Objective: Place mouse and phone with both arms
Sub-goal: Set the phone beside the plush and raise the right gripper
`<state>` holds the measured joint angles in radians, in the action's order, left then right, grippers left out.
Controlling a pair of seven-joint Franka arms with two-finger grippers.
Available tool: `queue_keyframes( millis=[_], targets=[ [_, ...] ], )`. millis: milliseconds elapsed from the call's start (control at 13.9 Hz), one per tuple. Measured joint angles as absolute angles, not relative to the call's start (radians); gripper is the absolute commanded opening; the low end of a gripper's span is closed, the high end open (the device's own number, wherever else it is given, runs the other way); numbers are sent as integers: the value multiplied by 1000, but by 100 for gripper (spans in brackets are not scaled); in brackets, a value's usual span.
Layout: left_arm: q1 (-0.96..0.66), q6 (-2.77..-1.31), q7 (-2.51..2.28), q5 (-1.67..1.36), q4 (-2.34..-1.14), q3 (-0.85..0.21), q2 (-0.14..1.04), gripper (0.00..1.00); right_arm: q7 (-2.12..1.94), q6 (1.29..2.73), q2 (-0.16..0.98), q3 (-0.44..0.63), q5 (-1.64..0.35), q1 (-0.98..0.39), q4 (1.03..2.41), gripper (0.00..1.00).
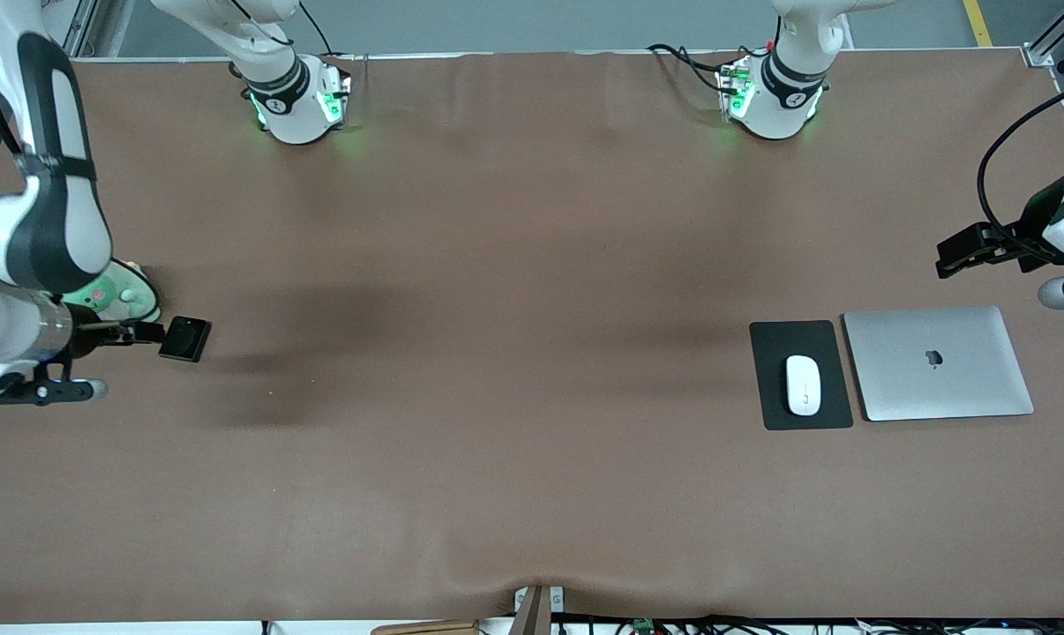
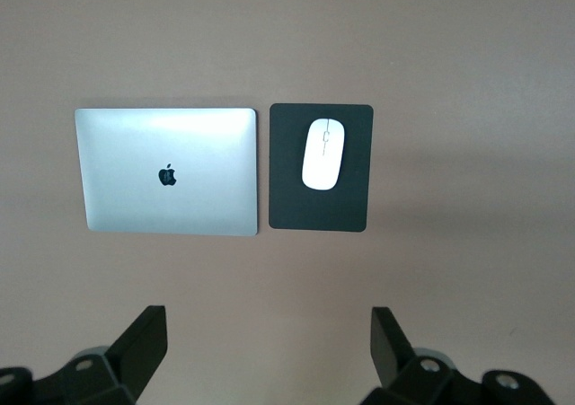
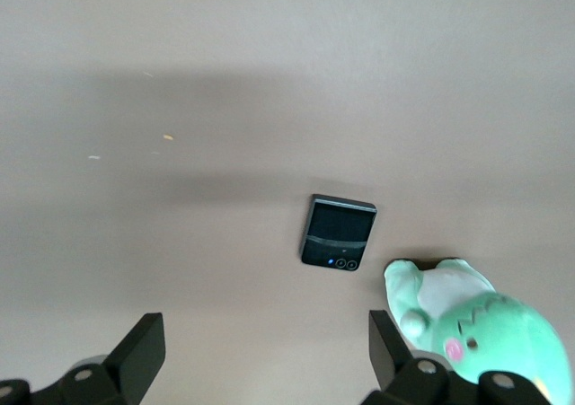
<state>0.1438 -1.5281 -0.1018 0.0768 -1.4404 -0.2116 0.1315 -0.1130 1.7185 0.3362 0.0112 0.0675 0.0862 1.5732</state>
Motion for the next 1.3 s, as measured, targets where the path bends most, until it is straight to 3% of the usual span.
queue_keyframes(
  millis=[720,1297],
  targets=[
    [142,-1528,-102,77,-1441,-214,132,100,92,1542,37,10,-5,11,1561,100],
    [140,-1522,-168,54,-1440,-247,131,100,92,1448,-22,12,-33,9,1576,100]
  ],
)
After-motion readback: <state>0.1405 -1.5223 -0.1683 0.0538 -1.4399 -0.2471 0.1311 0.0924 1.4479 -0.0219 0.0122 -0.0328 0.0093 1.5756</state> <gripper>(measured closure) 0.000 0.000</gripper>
